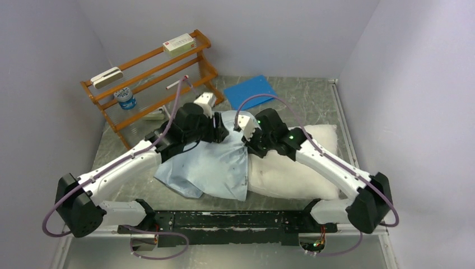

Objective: Put the pillow into the pillowcase

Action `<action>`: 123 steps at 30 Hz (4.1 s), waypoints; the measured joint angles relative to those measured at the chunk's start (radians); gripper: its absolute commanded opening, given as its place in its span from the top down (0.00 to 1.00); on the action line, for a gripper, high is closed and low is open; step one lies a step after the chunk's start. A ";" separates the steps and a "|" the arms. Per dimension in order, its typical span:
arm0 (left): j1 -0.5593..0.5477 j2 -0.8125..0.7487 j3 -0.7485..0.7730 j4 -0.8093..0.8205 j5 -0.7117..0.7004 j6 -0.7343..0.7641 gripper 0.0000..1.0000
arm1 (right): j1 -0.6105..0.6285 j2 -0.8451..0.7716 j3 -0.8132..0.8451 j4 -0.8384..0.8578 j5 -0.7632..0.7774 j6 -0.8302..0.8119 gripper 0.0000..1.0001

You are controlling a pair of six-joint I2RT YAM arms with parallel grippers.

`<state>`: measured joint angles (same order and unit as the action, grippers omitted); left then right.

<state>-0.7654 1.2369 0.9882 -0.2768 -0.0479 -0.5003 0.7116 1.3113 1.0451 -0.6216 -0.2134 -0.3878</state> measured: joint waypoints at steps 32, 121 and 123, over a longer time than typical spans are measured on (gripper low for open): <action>0.000 -0.200 0.475 0.003 0.272 0.031 0.34 | -0.010 -0.372 -0.103 0.303 0.392 0.680 1.00; 0.000 0.005 -0.082 0.584 0.009 0.905 0.95 | -0.014 -0.368 -0.156 0.553 0.509 1.026 1.00; -0.002 -0.056 -0.096 0.567 0.056 0.884 0.95 | -0.014 -0.366 -0.156 0.570 0.555 1.042 1.00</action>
<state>-0.7677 1.1805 0.8921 0.2905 0.0082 0.3840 0.6975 0.9451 0.8886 -0.0521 0.3420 0.6544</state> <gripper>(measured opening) 0.053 0.044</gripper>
